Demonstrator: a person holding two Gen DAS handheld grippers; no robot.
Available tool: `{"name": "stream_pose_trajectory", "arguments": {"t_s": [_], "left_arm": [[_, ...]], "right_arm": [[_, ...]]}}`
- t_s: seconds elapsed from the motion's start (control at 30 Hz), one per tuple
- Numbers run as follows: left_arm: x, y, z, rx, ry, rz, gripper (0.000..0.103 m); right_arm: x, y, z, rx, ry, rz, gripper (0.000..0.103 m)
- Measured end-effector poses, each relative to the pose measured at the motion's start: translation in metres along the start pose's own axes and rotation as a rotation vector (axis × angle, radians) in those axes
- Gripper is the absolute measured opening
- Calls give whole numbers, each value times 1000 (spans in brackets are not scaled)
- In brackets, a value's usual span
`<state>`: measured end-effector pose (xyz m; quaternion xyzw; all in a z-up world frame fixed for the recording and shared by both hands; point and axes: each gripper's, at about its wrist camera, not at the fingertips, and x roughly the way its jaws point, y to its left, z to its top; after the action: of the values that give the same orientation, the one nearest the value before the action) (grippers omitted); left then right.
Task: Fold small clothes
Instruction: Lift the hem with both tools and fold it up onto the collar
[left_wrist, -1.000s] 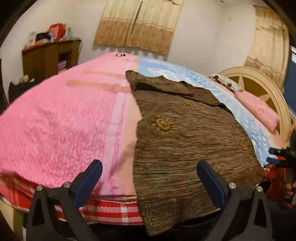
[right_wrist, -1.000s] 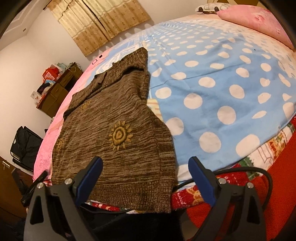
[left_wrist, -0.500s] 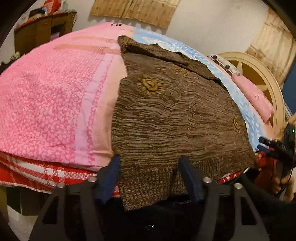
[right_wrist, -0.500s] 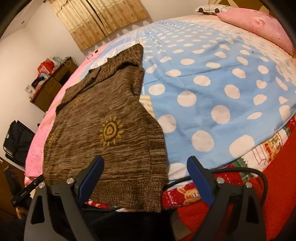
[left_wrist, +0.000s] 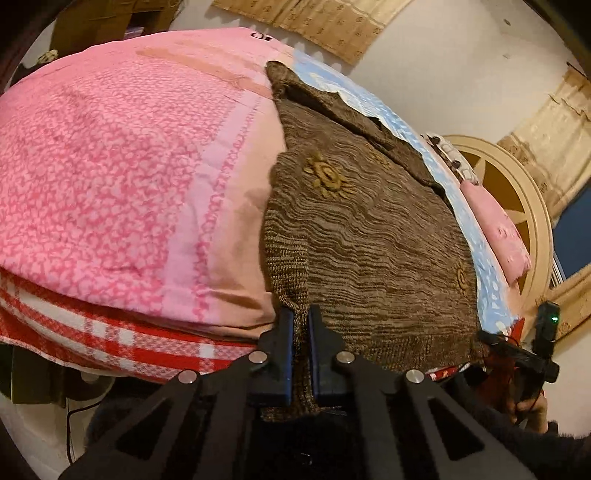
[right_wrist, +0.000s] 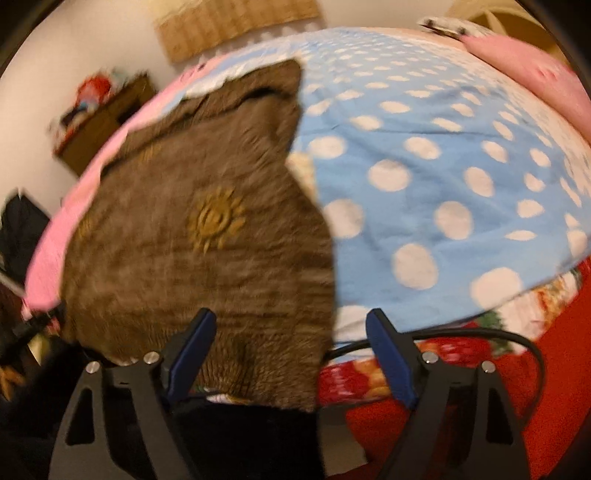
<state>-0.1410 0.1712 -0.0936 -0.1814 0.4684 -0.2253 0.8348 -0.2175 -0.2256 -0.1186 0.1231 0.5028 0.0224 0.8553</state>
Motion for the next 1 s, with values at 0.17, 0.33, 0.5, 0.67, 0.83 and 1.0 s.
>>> {"name": "stream_pose_trajectory", "arguments": {"t_s": [0.17, 0.33, 0.5, 0.67, 0.83, 1.0], "left_arm": [[0, -12, 6, 21, 27, -58, 5], [-16, -32, 39, -5, 20, -188, 5], [-23, -51, 103, -29, -19, -284, 5], [-20, -51, 180, -42, -65, -308, 5], [27, -32, 269, -108, -85, -251, 5], [108, -5, 340, -155, -73, -136, 5]], "right_arm": [[9, 12, -1, -38, 68, 63, 13], [-27, 0, 16, 60, 7, 276, 12], [-65, -6, 66, 128, -74, 491, 12], [-67, -14, 137, 181, -126, 570, 12], [-31, -28, 231, 275, -145, 589, 12], [49, -68, 310, 400, -181, 480, 13]]}}
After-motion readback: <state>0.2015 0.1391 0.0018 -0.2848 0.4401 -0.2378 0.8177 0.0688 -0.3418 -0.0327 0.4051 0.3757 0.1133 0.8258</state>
